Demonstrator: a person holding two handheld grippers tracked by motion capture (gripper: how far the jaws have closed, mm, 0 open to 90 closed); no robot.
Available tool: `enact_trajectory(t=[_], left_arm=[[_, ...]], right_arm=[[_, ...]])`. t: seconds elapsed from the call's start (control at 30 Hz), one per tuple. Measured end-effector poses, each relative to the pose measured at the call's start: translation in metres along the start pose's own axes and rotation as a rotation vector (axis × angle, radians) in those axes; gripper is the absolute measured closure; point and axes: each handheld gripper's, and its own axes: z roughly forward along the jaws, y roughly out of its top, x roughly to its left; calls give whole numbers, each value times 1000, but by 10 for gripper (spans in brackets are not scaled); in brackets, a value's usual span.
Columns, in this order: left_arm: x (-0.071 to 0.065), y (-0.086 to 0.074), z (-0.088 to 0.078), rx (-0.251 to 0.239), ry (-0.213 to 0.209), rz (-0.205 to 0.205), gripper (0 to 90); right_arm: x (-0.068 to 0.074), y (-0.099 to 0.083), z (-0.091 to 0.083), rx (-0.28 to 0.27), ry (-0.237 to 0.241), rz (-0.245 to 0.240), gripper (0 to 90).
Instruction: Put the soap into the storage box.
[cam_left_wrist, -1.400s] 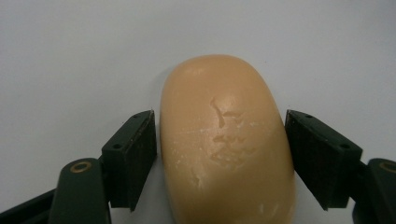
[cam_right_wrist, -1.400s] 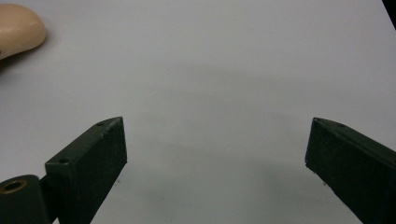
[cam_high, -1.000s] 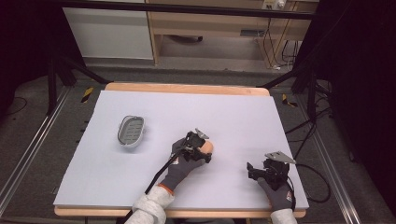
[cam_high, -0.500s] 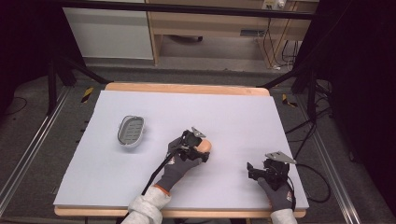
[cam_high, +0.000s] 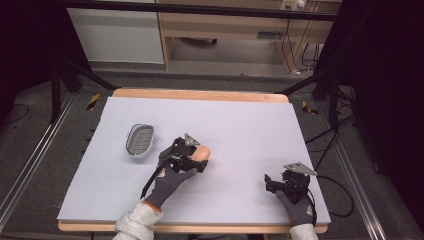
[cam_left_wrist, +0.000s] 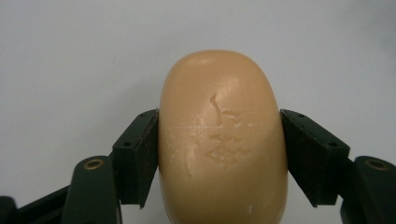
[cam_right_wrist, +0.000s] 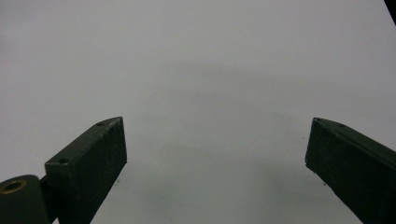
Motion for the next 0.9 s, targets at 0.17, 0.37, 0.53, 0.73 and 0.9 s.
enact_trajectory(t=[0.17,0.37,0.53,0.73,0.9], left_arm=[[13,-9,-13,-7,14,-17,311],[23,-13,-27,-19,26,-34,311],[33,-18,-41,-39,38,-44,312],[46,-25,-52,-52,55,-65,312],[60,-27,-55,-52,79,-93,313]], right_arm=[[0,0,0,0,-1,1,56],[0,0,-1,-3,-1,3,55],[2,0,0,2,2,-1,56],[2,0,0,0,2,-11,56],[4,1,-1,-1,4,-24,56]])
